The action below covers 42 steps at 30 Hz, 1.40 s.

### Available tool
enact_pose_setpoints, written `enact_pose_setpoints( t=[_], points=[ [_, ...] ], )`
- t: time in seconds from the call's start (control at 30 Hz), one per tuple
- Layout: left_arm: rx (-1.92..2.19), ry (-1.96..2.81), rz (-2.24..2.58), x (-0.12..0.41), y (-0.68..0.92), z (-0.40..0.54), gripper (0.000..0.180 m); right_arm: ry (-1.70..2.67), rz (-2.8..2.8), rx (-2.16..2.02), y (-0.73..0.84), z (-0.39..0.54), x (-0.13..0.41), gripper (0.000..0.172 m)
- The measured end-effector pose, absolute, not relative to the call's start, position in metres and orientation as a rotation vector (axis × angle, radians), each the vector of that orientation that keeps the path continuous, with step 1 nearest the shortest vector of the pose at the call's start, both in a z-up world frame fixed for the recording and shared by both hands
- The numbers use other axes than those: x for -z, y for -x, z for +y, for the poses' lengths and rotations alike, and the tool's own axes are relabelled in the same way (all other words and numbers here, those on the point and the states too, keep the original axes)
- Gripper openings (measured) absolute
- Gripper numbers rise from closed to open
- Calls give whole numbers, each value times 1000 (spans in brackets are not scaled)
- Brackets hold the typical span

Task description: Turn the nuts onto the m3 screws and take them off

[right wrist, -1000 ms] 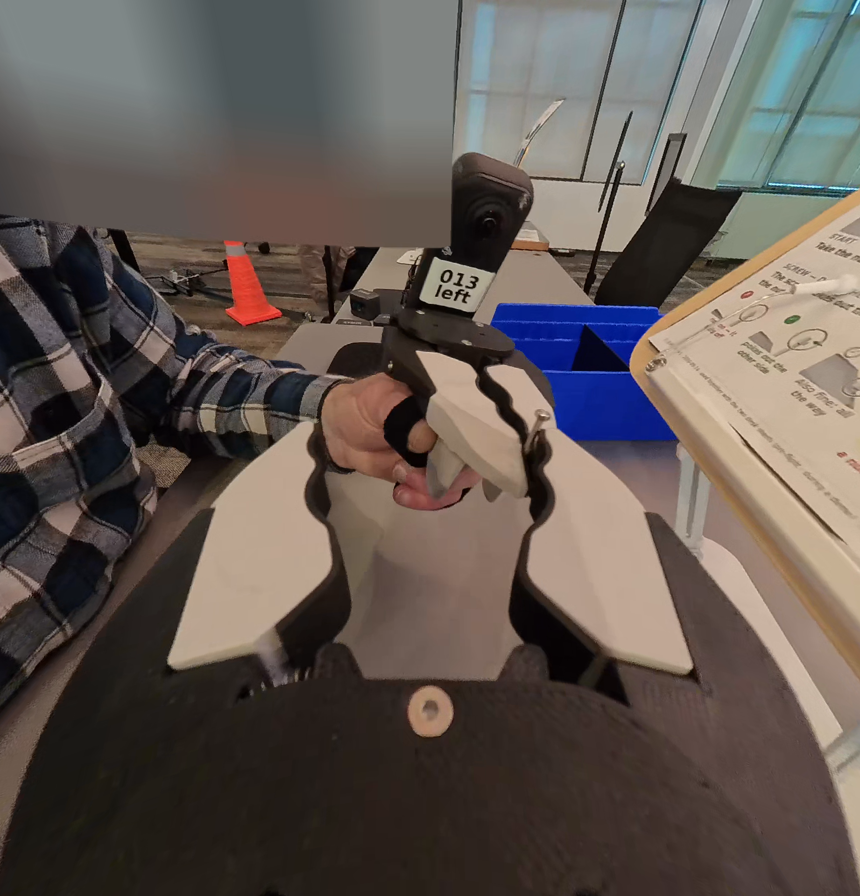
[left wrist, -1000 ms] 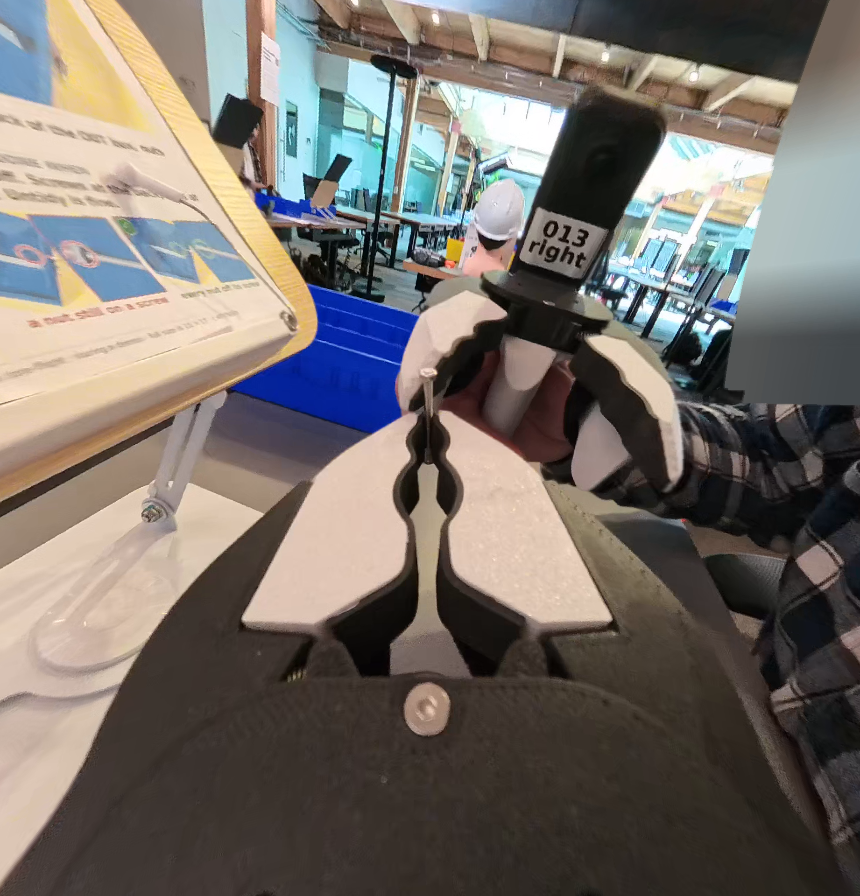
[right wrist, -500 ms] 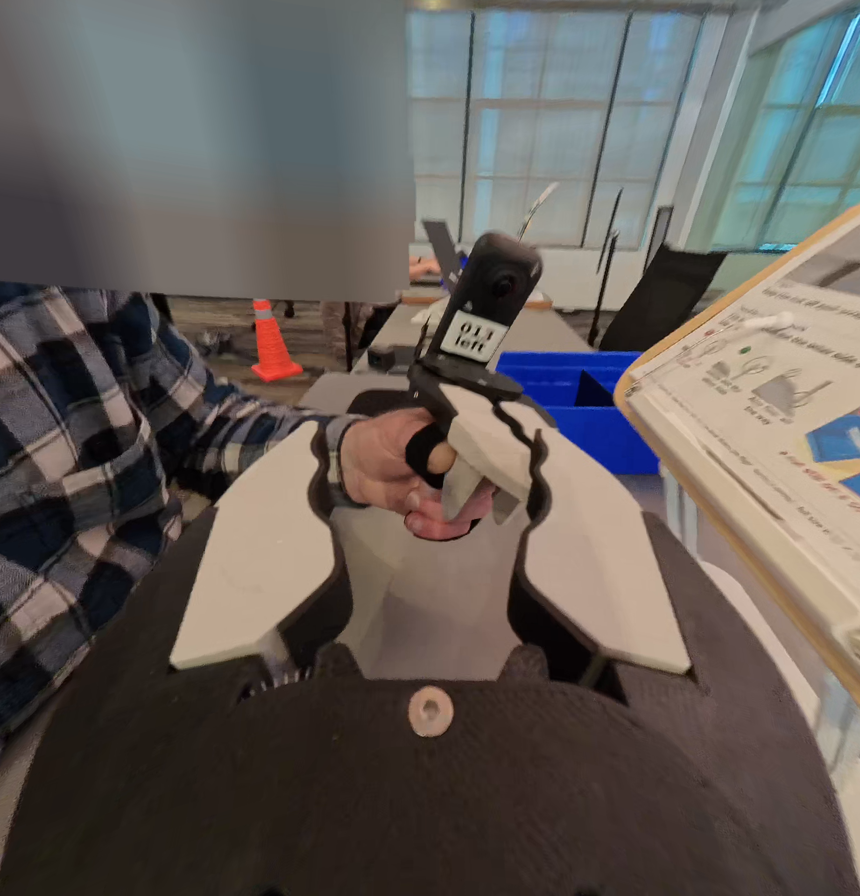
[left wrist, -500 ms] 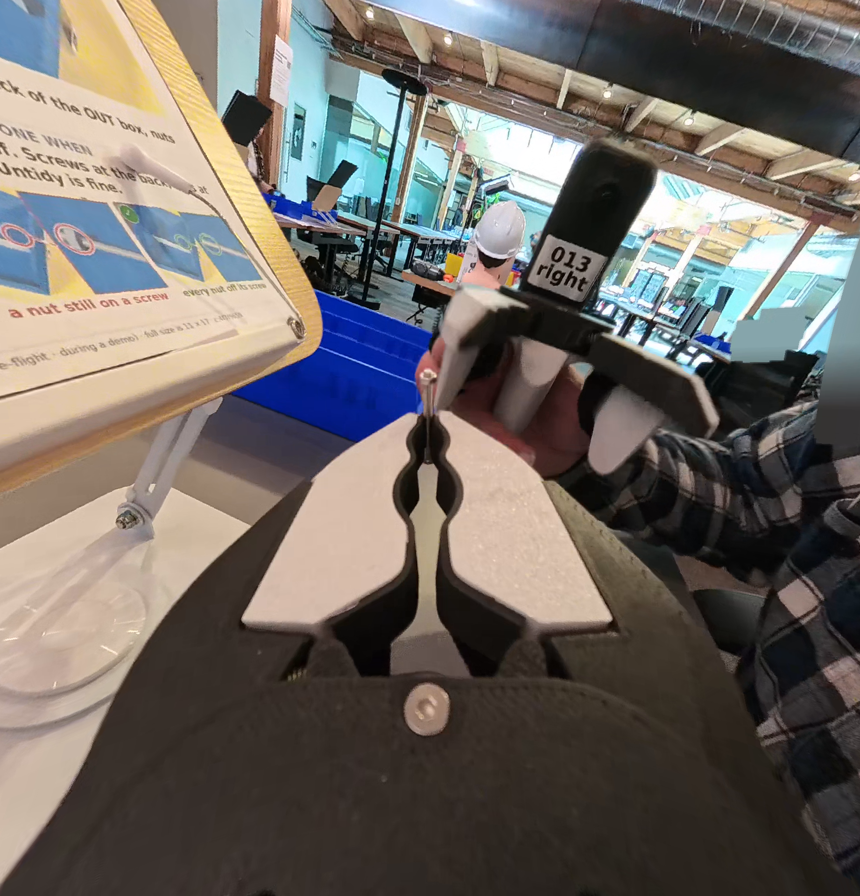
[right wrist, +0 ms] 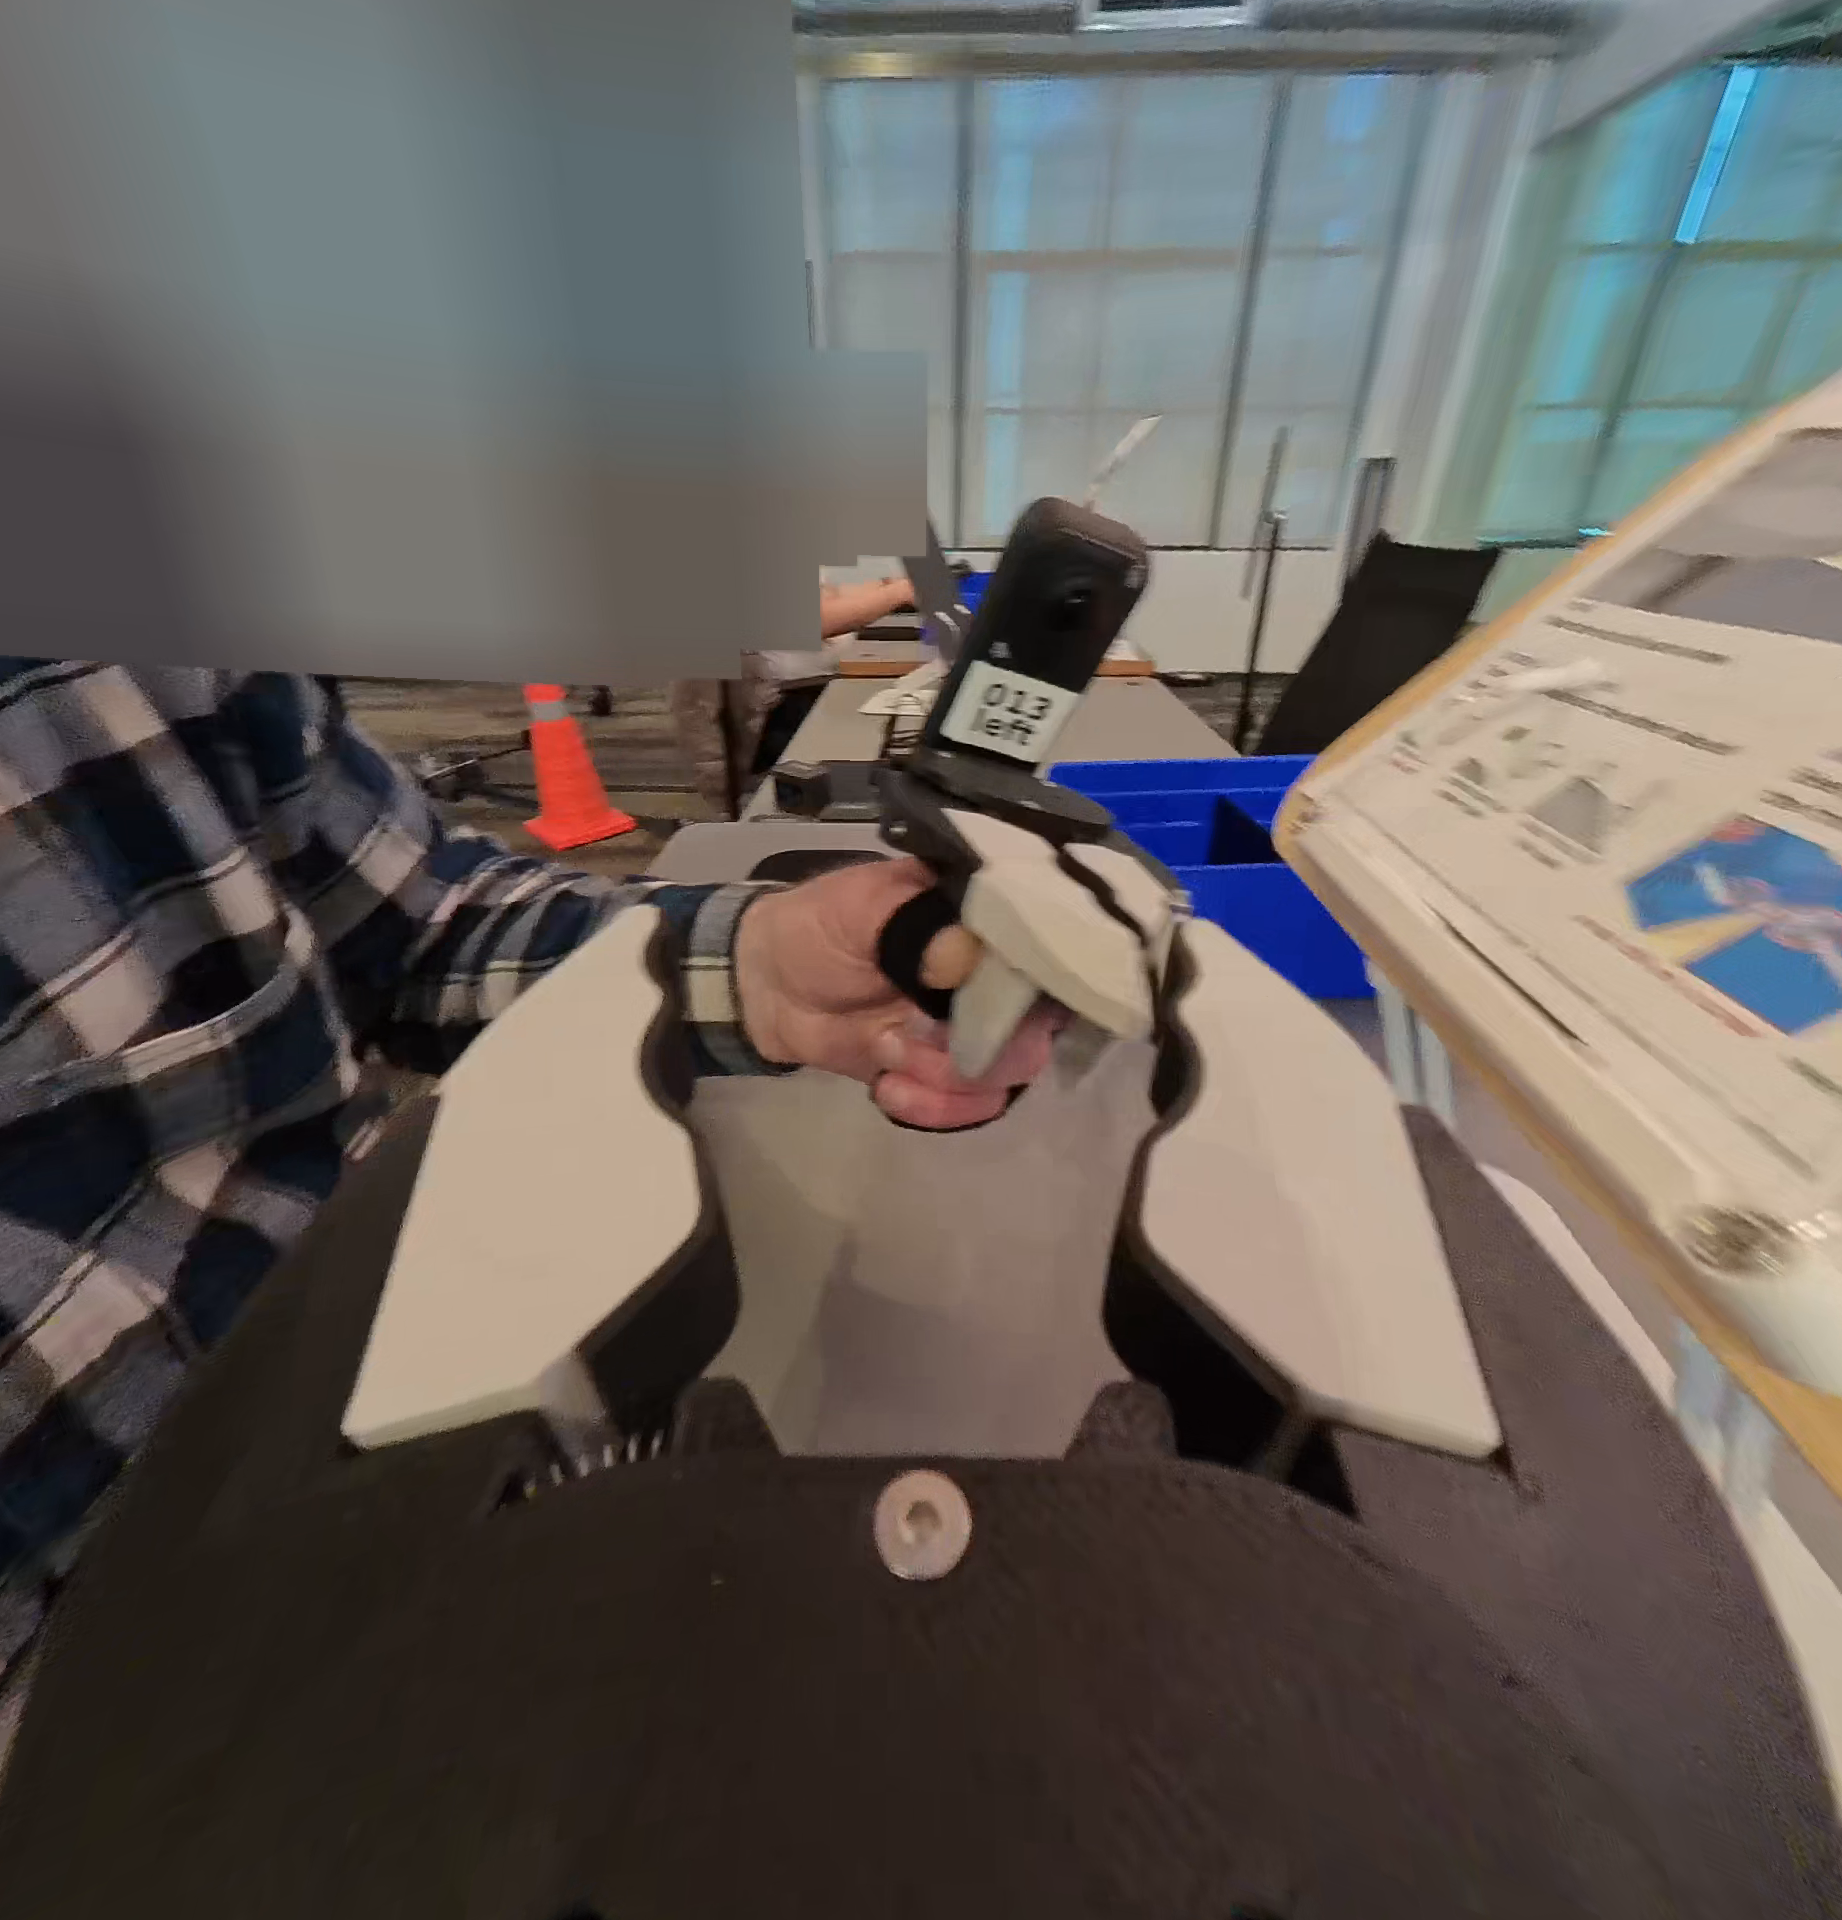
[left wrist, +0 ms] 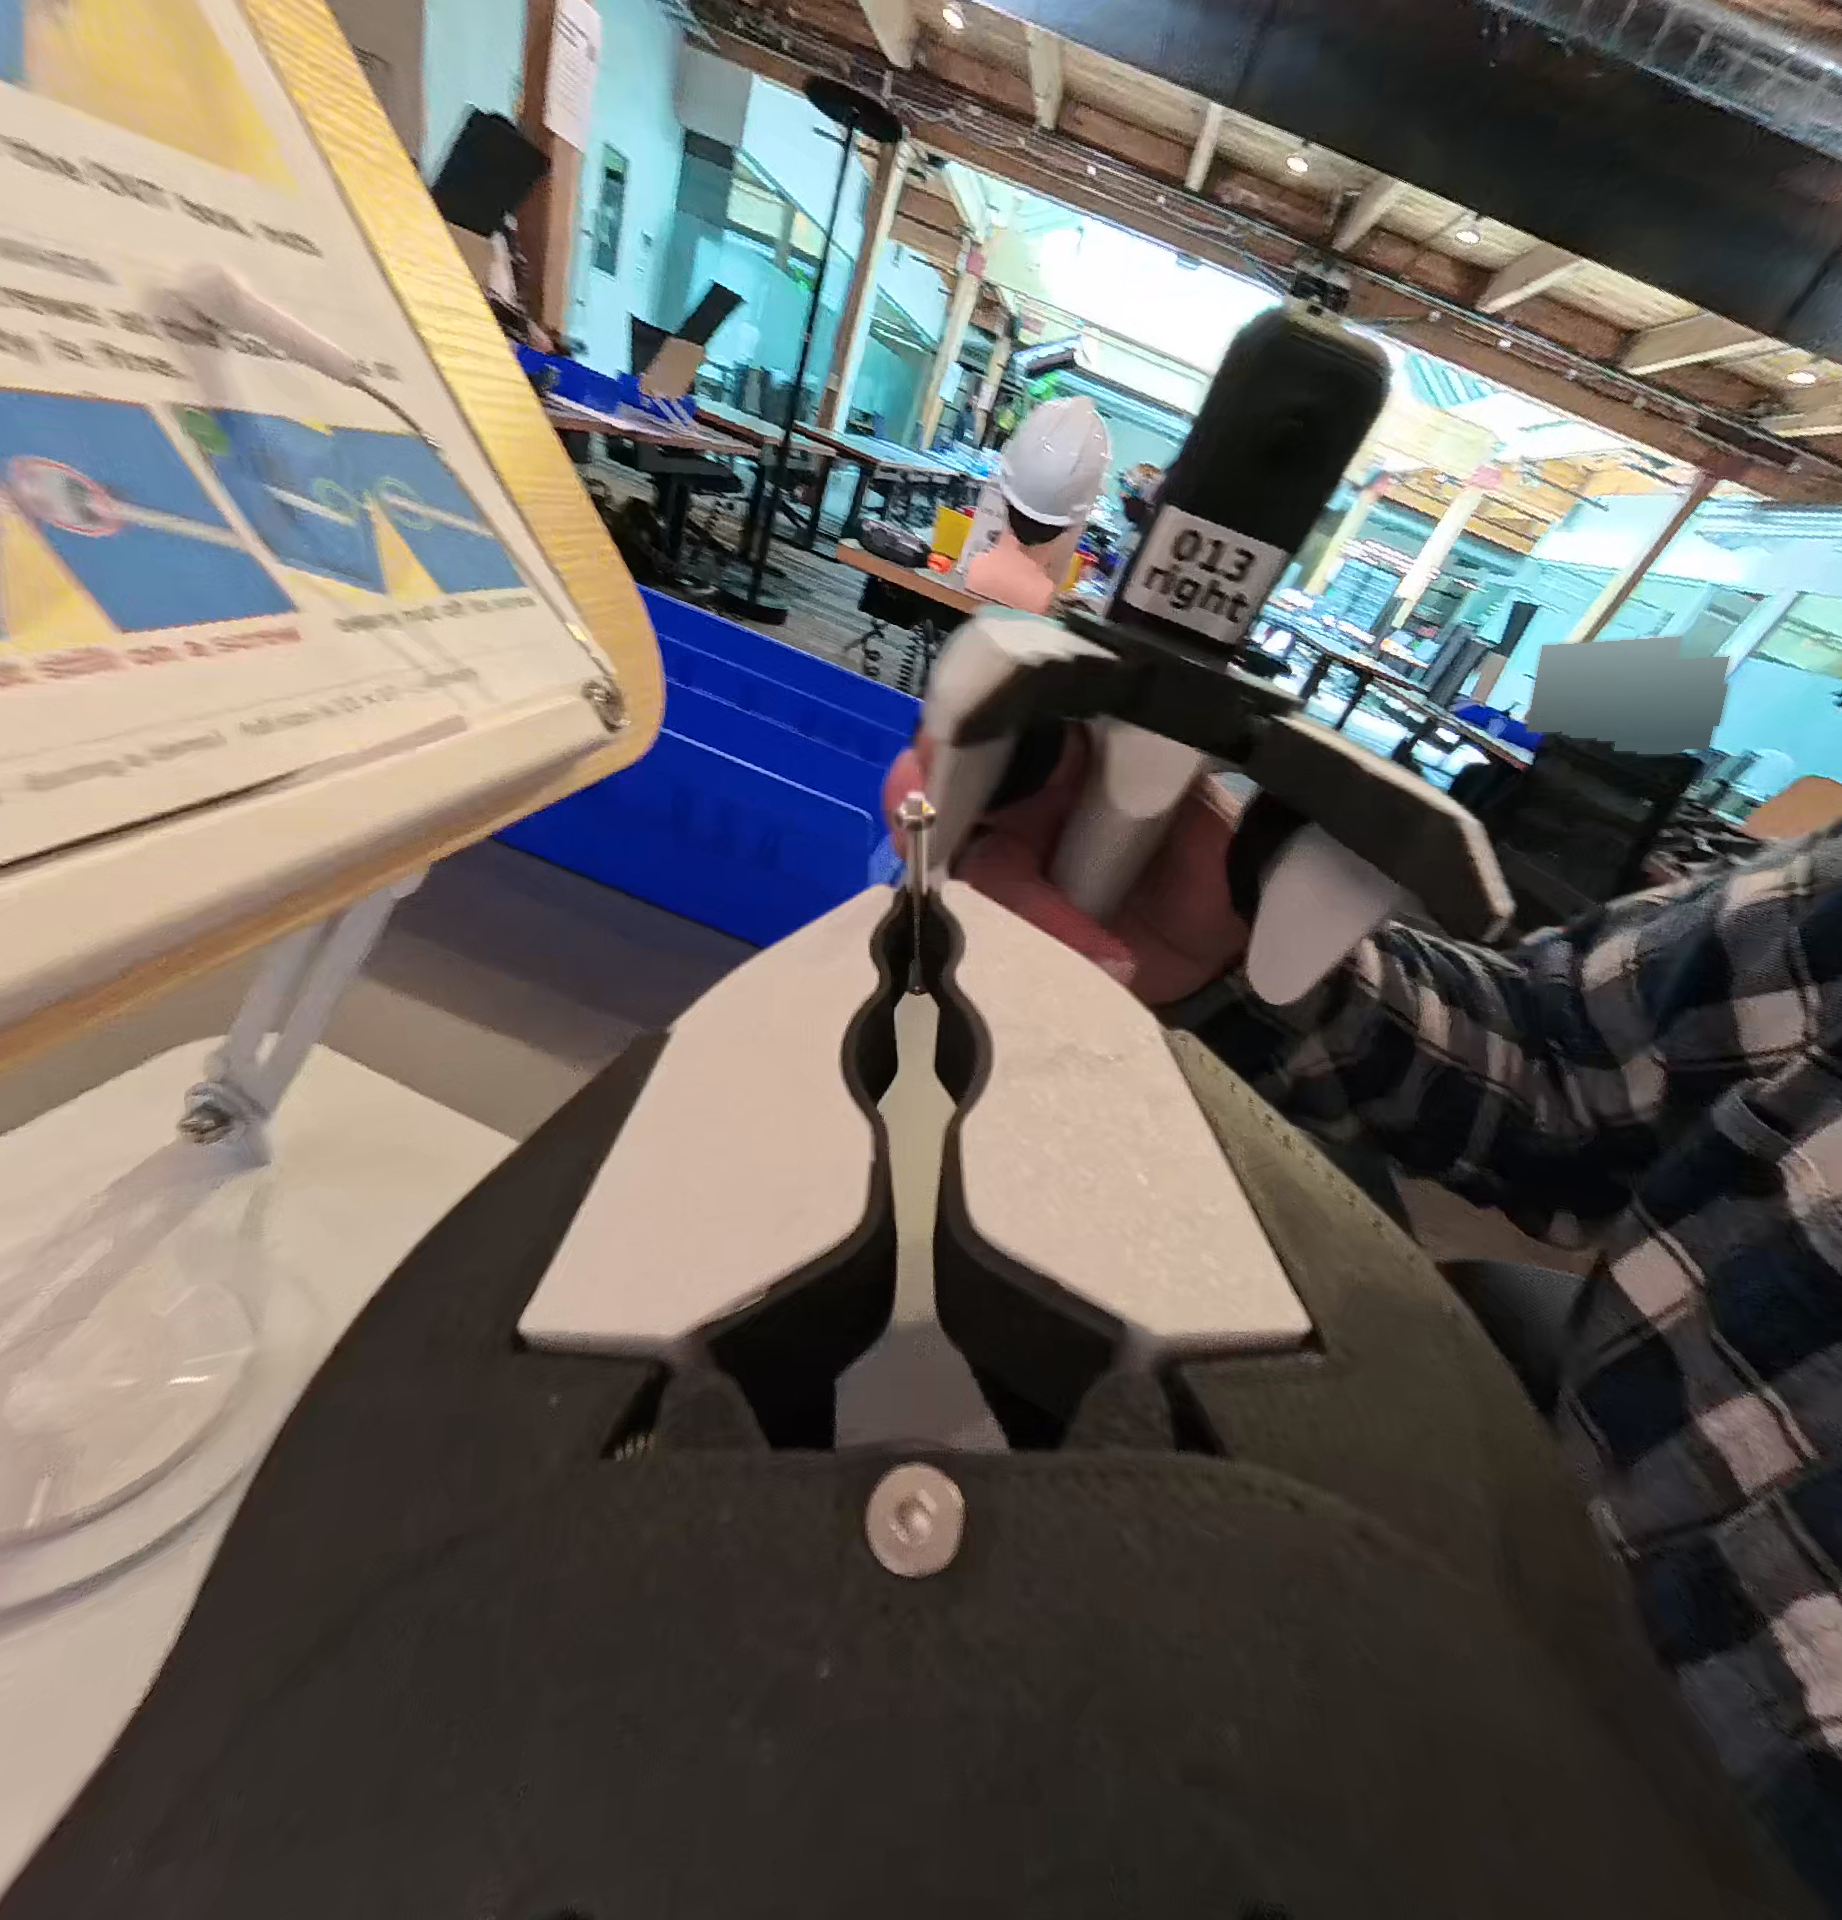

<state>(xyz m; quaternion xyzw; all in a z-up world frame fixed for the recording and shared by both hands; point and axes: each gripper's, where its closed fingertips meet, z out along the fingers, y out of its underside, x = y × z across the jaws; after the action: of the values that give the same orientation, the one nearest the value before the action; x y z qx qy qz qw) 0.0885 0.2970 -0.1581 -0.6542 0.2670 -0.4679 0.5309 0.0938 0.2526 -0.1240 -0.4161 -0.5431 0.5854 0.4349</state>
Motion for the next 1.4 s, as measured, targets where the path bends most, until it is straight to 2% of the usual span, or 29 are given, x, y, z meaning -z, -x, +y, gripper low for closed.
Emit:
enact_pose_setpoints(
  t=[0.03, 0.3, 0.33, 0.4, 0.43, 0.47, 0.63, 0.7, 0.73, 0.77, 0.83, 0.87, 0.93, 1.2, 1.4],
  points=[
    [1132, 1567, 658, 159, -94, 295, 1, 1052, -1341, -1460, -94, 257, 124, 95],
    [1091, 1602, 685, 158, -109, 299, 2, 1043, -1397, -1461, -87, 245, 130, 108],
    [1066, 1618, 660, 159, -105, 303, 1, 1011, -1418, -1476, -98, 241, 128, 105],
    [1094, 1614, 652, 159, -103, 304, 1, 992, -1366, -1513, -114, 245, 120, 72],
    [1116, 1610, 662, 158, -105, 303, 1, 1027, -1324, -1491, -115, 255, 119, 87],
    [1124, 1614, 684, 159, -111, 302, 1, 1047, -1312, -1469, -115, 261, 121, 93],
    [1087, 1621, 734, 156, -132, 301, 2, 1063, -1357, -1481, -103, 259, 129, 92],
    [1081, 1633, 706, 155, -126, 304, 1, 1054, -1360, -1468, -109, 255, 128, 97],
    [1060, 1651, 687, 157, -121, 307, 1, 1012, -1401, -1485, -118, 248, 128, 89],
    [1054, 1653, 682, 158, -118, 308, 1, 980, -1418, -1511, -128, 243, 125, 46],
    [1103, 1632, 679, 156, -119, 306, 1, 1031, -1337, -1459, -134, 260, 123, 49],
    [1103, 1632, 691, 157, -123, 305, 1, 1055, -1299, -1426, -136, 270, 123, 39],
    [1069, 1631, 727, 158, -133, 304, 1, 1117, -1223, -1400, -135, 287, 123, 37],
    [1000, 1649, 811, 164, -155, 299, 1, 1268, -1263, -1341, -123, 297, 143, 6],
    [992, 1599, 819, 159, -161, 297, 2, 1254, -1225, -1326, -130, 298, 140, 5]
  ],
)
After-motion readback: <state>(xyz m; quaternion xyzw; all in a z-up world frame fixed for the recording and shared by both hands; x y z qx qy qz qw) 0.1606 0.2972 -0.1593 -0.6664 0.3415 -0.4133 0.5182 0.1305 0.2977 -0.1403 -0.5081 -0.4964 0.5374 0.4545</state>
